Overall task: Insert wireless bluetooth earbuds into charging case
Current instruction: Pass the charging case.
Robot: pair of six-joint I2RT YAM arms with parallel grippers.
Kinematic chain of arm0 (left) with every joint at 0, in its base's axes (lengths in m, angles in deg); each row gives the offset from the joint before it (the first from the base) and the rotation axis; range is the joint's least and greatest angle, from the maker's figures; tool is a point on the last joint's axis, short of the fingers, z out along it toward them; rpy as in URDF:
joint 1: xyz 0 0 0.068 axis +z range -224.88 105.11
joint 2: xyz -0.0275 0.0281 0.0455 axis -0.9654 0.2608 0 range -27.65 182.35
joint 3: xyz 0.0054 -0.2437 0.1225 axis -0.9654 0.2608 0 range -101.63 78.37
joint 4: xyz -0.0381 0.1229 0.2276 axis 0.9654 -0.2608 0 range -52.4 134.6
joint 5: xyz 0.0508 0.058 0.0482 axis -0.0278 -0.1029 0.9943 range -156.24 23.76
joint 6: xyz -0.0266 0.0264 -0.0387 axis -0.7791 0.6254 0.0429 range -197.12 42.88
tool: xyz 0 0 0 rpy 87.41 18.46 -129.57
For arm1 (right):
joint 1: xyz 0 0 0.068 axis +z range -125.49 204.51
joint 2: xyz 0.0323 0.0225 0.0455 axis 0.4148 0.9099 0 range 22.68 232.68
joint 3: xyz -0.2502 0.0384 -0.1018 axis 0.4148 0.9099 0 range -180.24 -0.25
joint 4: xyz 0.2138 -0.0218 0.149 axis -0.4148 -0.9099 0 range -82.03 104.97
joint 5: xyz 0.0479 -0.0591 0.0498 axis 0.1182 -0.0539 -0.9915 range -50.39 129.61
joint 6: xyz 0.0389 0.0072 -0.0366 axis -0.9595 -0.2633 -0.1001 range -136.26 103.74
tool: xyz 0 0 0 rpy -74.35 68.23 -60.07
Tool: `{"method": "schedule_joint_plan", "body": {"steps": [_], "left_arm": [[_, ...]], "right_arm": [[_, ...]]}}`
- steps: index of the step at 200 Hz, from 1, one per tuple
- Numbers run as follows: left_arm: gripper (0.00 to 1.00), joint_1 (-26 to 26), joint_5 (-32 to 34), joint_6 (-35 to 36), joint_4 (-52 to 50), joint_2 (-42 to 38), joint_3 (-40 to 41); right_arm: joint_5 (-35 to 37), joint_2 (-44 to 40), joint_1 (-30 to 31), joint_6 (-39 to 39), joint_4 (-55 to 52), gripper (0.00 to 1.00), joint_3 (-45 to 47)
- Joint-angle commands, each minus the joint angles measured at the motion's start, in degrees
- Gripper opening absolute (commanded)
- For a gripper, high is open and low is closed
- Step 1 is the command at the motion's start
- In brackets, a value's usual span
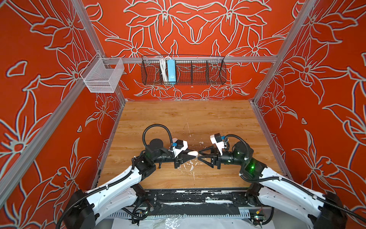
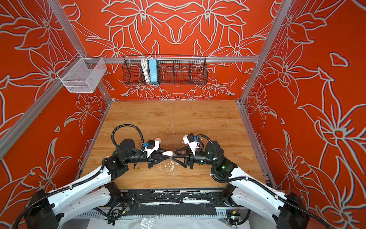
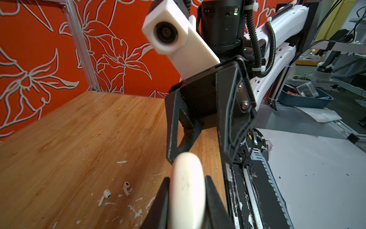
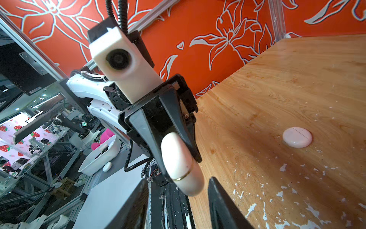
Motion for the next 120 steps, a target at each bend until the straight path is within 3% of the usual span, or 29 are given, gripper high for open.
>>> {"method": "schedule_joint_plan", "body": {"steps": [1,58,120], "left_arm": [[0.0,-0.26,-3.47,-0.46,0.64,0.85,-1.56],[0.0,-0.26,-9.79,-2.49,1.65,2.31,-3.09],[0.0,-0.26,-10.67,-2.72,1.31,2.28,-3.56]], "right_arm": [[-2.17,0.5,0.82,0.17,2.23,0.48,-2.22],[-1.99,2.23,1.54,-0.09,2.85,0.27,-2.49],[-1.32,4.38,3.74,1.23,1.28,0.32,-3.93]]}}
